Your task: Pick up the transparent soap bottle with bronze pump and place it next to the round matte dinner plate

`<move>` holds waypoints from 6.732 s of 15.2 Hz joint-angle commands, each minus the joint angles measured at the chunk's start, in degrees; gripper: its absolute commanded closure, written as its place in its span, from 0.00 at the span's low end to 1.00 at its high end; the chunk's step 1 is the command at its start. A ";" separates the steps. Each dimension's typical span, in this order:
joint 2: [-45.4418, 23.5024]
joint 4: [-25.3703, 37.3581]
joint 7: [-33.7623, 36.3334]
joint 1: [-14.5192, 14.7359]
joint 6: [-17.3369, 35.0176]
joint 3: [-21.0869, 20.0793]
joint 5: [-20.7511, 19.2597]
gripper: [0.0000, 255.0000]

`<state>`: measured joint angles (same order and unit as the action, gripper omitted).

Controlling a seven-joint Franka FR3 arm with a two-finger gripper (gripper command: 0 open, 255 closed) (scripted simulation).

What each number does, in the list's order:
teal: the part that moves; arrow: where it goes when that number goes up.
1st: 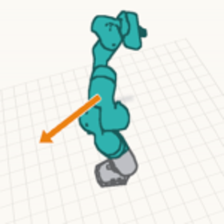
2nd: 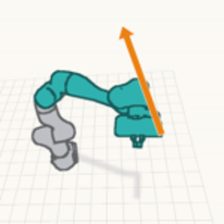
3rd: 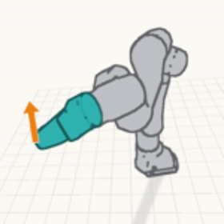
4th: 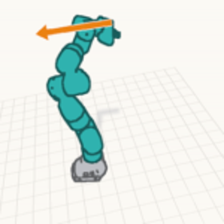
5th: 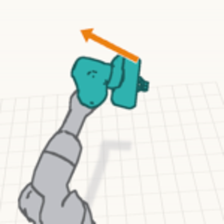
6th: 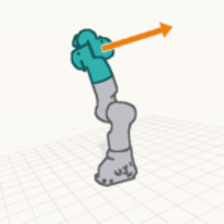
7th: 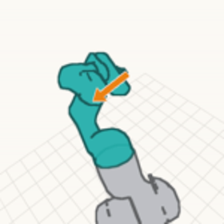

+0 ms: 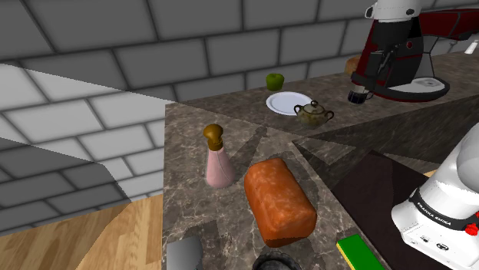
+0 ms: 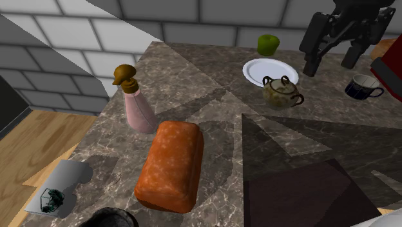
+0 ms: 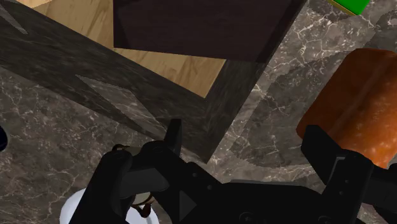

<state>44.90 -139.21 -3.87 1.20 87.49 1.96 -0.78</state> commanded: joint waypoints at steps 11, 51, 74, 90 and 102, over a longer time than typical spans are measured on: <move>-14.29 7.17 11.75 3.97 7.82 -9.71 7.26 0.00; -72.99 61.29 43.05 17.48 13.62 -23.71 -3.33 0.00; -73.26 69.50 43.40 18.28 5.76 -23.89 -3.38 1.00; -57.19 52.38 32.56 7.90 6.83 -22.04 2.02 1.00; -43.46 36.00 15.72 -1.62 8.87 -15.02 5.20 1.00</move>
<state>0.19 -101.78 13.55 0.39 96.24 -13.85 4.25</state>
